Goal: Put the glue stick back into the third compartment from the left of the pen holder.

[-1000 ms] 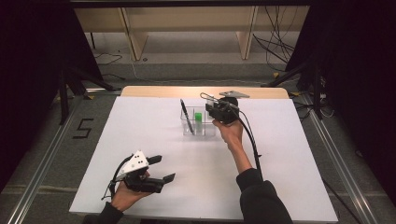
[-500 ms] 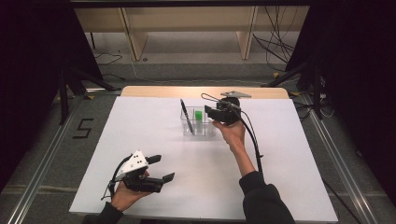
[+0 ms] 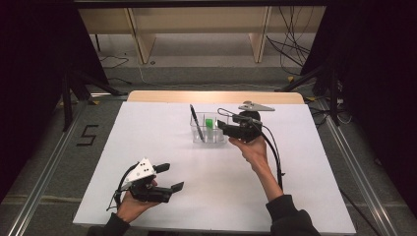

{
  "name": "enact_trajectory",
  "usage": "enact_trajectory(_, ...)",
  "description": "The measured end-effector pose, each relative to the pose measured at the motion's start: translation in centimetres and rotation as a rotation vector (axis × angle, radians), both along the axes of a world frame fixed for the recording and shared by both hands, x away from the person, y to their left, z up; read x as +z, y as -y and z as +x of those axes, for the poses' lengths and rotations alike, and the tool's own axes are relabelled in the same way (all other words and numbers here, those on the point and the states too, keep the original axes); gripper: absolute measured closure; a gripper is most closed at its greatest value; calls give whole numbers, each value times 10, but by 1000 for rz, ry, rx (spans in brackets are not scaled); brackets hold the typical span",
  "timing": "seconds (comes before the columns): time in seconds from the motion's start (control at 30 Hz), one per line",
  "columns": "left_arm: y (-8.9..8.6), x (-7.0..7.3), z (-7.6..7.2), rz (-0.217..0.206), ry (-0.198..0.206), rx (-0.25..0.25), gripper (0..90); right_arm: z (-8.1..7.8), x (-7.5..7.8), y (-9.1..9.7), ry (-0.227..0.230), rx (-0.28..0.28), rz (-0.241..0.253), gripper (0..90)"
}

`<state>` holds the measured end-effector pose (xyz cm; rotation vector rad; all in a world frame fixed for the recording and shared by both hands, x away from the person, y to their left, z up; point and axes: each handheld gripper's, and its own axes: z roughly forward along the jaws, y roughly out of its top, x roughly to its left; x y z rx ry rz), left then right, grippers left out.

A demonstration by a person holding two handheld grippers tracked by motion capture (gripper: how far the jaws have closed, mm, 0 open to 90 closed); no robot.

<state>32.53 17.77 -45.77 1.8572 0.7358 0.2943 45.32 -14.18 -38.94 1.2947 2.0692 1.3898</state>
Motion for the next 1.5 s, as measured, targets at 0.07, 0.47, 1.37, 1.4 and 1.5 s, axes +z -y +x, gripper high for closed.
enact_trajectory(0.07, 0, 0, 0, 2, -4, -2, 154, -9, 0, 3, 4, 17, 5, 330)
enact_trajectory(0.47, 1, 0, -1, -18, -14, -12, 154, -59, -5, 23, 23, 93, 43, 287)
enact_trajectory(1.37, 0, 1, -2, -39, -29, -28, 155, -131, -46, 63, 61, 140, 55, 230)
enact_trajectory(1.4, 0, 1, -3, -39, -28, -29, 154, -133, -48, 64, 61, 144, 55, 227)
enact_trajectory(1.5, 0, 2, -3, -40, -29, -28, 154, -138, -52, 67, 60, 146, 61, 225)
